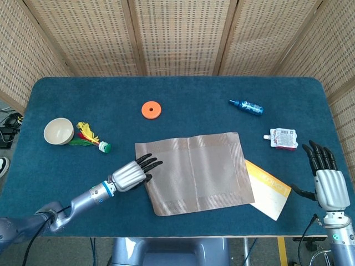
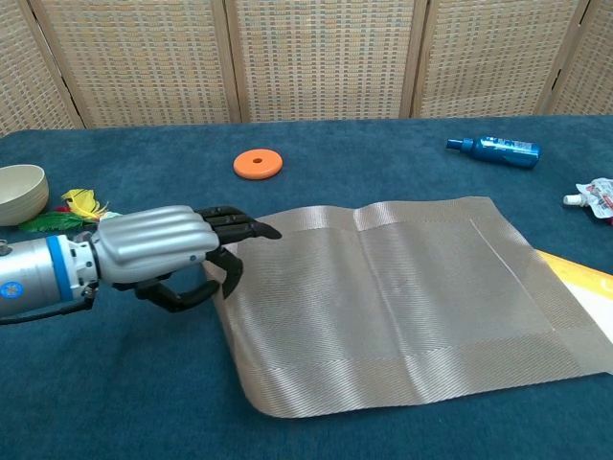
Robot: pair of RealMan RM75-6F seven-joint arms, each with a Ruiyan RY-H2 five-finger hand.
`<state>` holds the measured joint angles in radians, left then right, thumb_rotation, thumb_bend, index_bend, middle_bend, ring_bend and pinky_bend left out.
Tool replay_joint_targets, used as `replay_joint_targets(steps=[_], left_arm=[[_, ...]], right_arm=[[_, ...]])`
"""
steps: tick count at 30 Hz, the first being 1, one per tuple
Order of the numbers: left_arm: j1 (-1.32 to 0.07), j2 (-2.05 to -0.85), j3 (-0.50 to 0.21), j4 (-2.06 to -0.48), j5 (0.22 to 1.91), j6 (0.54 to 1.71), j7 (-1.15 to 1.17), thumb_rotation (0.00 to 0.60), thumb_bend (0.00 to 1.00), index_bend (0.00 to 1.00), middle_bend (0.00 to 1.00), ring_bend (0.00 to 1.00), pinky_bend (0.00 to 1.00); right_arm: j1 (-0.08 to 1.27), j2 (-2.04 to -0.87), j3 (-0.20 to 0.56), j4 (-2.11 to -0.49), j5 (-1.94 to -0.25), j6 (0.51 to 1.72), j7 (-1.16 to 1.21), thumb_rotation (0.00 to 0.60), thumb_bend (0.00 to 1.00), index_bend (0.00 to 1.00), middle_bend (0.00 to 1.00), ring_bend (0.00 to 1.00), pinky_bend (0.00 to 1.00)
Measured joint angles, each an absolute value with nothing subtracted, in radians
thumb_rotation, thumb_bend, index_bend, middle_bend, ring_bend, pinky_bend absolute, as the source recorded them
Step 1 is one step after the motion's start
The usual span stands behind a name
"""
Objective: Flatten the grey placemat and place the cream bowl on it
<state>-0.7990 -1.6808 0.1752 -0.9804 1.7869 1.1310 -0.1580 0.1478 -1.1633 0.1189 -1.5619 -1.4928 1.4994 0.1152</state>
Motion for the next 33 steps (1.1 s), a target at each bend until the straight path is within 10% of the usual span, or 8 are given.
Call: replay_joint_targets(steps=[28,33], left_arm=[[-0.68,-1.619,0.244,-0.846,1.84,1.233,-0.178,0.6,0.61,0.76,0.0,0.0,0.0],[-0.673,-1.616,0.243,-0.833,1.844,1.244,-0.183,0.6,0.11,0.03,0.0,0.0,0.0]], right_arm=[[0.144,-1.162,0.109,-1.584,-1.524,1.508,0.095,0.6,0.0,0.04,0.0,0.0,0.0],[0.143,-1.161,0.108,-1.585,-1.524,1.507,0.094,0.6,0.0,0.04,0.0,0.0,0.0]])
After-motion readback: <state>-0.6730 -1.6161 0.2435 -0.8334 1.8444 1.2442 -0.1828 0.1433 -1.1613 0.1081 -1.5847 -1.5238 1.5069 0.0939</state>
